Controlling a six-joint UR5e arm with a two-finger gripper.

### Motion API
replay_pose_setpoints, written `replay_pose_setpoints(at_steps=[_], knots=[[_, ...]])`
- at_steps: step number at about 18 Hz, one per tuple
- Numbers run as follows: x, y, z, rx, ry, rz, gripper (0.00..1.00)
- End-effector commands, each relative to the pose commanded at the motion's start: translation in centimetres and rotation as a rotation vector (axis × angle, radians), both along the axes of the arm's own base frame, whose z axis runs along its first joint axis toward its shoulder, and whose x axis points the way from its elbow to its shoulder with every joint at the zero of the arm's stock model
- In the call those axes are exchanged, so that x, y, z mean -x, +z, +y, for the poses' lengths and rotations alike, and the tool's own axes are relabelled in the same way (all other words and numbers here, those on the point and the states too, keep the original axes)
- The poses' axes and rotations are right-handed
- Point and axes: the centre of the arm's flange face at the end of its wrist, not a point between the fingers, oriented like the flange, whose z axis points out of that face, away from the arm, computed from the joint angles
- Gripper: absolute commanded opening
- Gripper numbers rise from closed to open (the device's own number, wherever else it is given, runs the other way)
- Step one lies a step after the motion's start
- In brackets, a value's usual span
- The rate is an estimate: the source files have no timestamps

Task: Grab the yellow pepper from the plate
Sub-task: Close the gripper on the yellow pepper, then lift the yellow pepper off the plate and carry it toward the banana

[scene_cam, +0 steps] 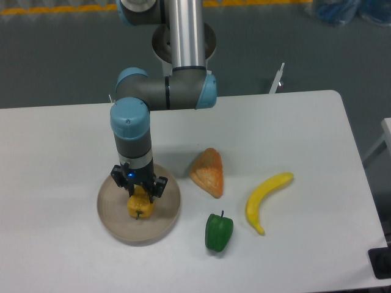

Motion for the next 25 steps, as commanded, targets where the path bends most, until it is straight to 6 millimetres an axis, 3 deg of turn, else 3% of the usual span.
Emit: replay_pose_setpoints(at_steps=[2, 4, 5, 9, 12, 16, 19, 25], knots=[[0.3, 1.9, 0.8, -0.035, -0.006, 0.013, 0.44], [1.4, 5.3, 2.0, -0.092, -0.005, 0.060, 0.44], [2.7, 7.5, 2.1, -0.123, -0.001, 0.091, 0.44], [9.6, 10.4, 0.2, -0.137, -0.034, 0.156, 0.44], [14.6, 12.0, -2.4, -0.116, -0.088, 0.205, 0.44], [21.9, 12.8, -5.1, -0.107, -0.052, 0.236, 0.44], [25.9, 12.4, -6.6, -0.073, -0.096, 0.273, 0.44], [27.9, 12.4, -6.6, -0.061, -0.132, 0.293, 0.44]])
